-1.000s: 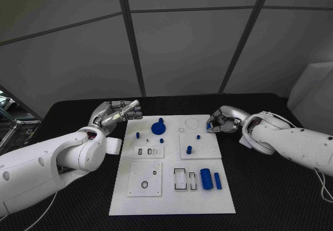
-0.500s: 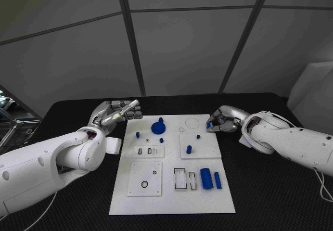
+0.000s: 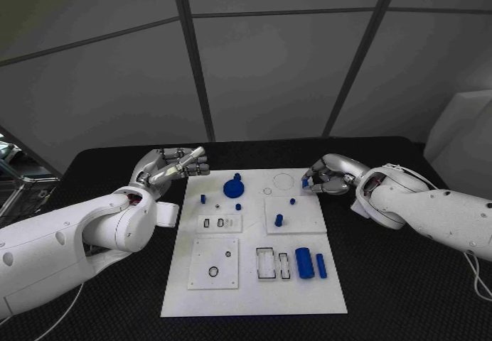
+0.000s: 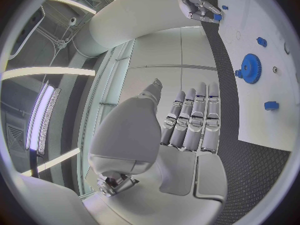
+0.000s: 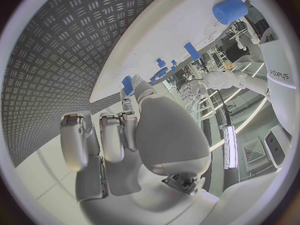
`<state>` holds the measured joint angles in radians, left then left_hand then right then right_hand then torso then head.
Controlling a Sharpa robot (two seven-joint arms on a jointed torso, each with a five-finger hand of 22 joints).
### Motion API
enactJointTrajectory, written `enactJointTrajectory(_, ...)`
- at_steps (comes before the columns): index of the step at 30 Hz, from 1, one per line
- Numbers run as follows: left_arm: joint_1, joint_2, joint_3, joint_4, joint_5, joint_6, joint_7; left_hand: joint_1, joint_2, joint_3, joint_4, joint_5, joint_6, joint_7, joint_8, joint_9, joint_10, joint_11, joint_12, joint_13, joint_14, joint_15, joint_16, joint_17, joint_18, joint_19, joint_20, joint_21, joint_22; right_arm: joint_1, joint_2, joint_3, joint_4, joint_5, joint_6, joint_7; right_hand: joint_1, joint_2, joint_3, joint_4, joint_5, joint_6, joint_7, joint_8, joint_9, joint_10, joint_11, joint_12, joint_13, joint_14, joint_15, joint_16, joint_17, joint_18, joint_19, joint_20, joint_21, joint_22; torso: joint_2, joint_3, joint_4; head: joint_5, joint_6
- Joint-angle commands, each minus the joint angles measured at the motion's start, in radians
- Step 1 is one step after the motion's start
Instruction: Assemble the parts on the task board
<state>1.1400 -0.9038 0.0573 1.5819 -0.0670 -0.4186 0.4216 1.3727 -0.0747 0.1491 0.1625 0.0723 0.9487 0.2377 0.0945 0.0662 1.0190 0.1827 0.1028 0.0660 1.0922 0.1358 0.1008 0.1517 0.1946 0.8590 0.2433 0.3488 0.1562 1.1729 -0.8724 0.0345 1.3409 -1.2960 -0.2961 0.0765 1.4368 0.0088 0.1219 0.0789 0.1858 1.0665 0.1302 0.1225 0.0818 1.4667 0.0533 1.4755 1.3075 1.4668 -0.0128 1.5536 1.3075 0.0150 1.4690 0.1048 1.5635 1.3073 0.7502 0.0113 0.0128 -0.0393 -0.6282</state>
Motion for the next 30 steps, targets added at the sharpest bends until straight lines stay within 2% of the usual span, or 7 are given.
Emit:
enactJointTrajectory(1, 0.001, 0.000, 0.001, -0.001, -0.005, 0.005, 0.001, -0.002, 0.011, -0.001, -0.007, -0.005, 0.003, 0.001, -0.004, 0.000, 0.008, 0.000, -0.006, 0.001, 0.000, -0.001, -0.006, 0.001, -0.013, -0.007, 0.002, -0.002, -0.001, 0.002, -0.013, 0.002, 0.052, 0.004, -0.065, -0.025, -0.001, 0.010, 0.008, -0.001, 0.008, 0.013, -0.003, 0.008, 0.003, 0.035, -0.007, 0.007, 0.178, 0.099, -0.006, 0.006, 0.240, -0.015, 0.102, -0.008, 0.007, 0.263, -0.002, -0.0016, -0.0023, 0.002, 0.000)
enactJointTrajectory(6, 0.001, 0.001, 0.001, -0.007, -0.005, 0.005, 0.001, -0.002, 0.011, -0.001, -0.007, -0.005, 0.003, 0.001, -0.004, 0.000, 0.008, 0.000, -0.006, 0.001, 0.000, -0.001, -0.006, 0.001, -0.013, -0.007, 0.002, -0.002, -0.001, 0.004, -0.020, 0.006, 0.159, -0.029, -0.083, -0.095, -0.002, 0.010, 0.010, -0.002, 0.011, 0.015, -0.005, 0.009, 0.004, 0.036, -0.007, 0.008, 0.179, 0.099, -0.006, 0.006, 0.241, -0.015, 0.102, -0.009, 0.007, 0.264, -0.006, -0.0032, -0.0033, 0.004, -0.003)
enactJointTrajectory(12, 0.002, 0.009, 0.001, -0.022, -0.005, 0.007, 0.000, -0.002, 0.012, -0.001, -0.008, -0.005, 0.004, 0.001, -0.004, 0.000, 0.008, 0.000, -0.007, 0.001, 0.000, -0.001, -0.007, 0.002, -0.013, -0.008, 0.002, -0.002, -0.001, 0.004, 0.042, 0.008, 0.223, -0.106, -0.087, -0.183, -0.003, 0.010, 0.013, -0.003, 0.012, 0.019, -0.006, 0.010, 0.004, 0.036, -0.009, 0.008, 0.179, 0.099, -0.007, 0.006, 0.241, -0.015, 0.102, -0.009, 0.007, 0.264, -0.014, -0.0039, -0.0026, 0.014, -0.014)
enactJointTrajectory(16, 0.002, 0.015, 0.001, -0.033, -0.005, 0.007, -0.001, -0.002, 0.013, -0.001, -0.008, -0.005, 0.004, 0.001, -0.005, 0.000, 0.008, 0.000, -0.007, 0.001, 0.000, -0.001, -0.007, 0.002, -0.013, -0.008, 0.002, -0.002, -0.001, 0.004, 0.108, 0.008, 0.224, -0.145, -0.084, -0.222, -0.003, 0.010, 0.014, -0.003, 0.013, 0.019, -0.007, 0.010, 0.004, 0.036, -0.009, 0.007, 0.178, 0.098, -0.008, 0.005, 0.239, -0.015, 0.102, -0.010, 0.007, 0.264, -0.018, -0.0043, -0.0008, 0.023, -0.023)
enactJointTrajectory(22, 0.002, 0.025, 0.001, -0.045, -0.005, 0.009, -0.005, -0.002, 0.013, -0.001, -0.008, -0.005, 0.004, 0.001, -0.004, 0.000, 0.009, -0.001, -0.007, 0.001, 0.001, -0.001, -0.007, 0.002, -0.013, -0.008, 0.002, -0.002, -0.001, 0.003, 0.191, 0.001, 0.206, -0.187, -0.088, -0.261, -0.002, 0.006, 0.016, -0.007, 0.008, 0.021, -0.008, 0.011, 0.005, 0.035, -0.010, 0.005, 0.177, 0.098, -0.009, 0.005, 0.238, -0.015, 0.102, -0.011, 0.007, 0.264, -0.022, -0.0078, 0.0046, 0.035, -0.031)
enactJointTrajectory(27, 0.003, 0.028, 0.001, -0.049, -0.005, 0.010, -0.008, -0.002, 0.013, -0.001, -0.008, -0.005, 0.004, 0.001, -0.004, 0.000, 0.009, -0.001, -0.007, 0.001, 0.001, -0.001, -0.007, 0.002, -0.013, -0.008, 0.002, -0.002, -0.001, 0.001, 0.230, -0.013, 0.198, -0.236, -0.070, -0.299, -0.001, 0.006, 0.018, -0.008, 0.007, 0.022, -0.008, 0.011, 0.005, 0.035, -0.011, 0.005, 0.177, 0.098, -0.010, 0.005, 0.238, -0.015, 0.102, -0.011, 0.007, 0.264, -0.023, -0.0092, 0.0033, 0.043, -0.041)
enactJointTrajectory(30, 0.003, 0.029, 0.001, -0.052, -0.005, 0.011, -0.010, -0.002, 0.013, -0.001, -0.008, -0.005, 0.004, 0.001, -0.004, 0.000, 0.009, -0.001, -0.007, 0.001, 0.001, -0.001, -0.007, 0.002, -0.013, -0.008, 0.002, -0.002, -0.001, -0.004, 0.252, -0.020, 0.193, -0.257, -0.057, -0.318, -0.002, 0.005, 0.018, -0.009, 0.007, 0.022, -0.008, 0.011, 0.005, 0.035, -0.011, 0.005, 0.177, 0.098, -0.010, 0.004, 0.237, -0.015, 0.102, -0.011, 0.007, 0.264, -0.022, -0.0077, 0.0029, 0.048, -0.041)
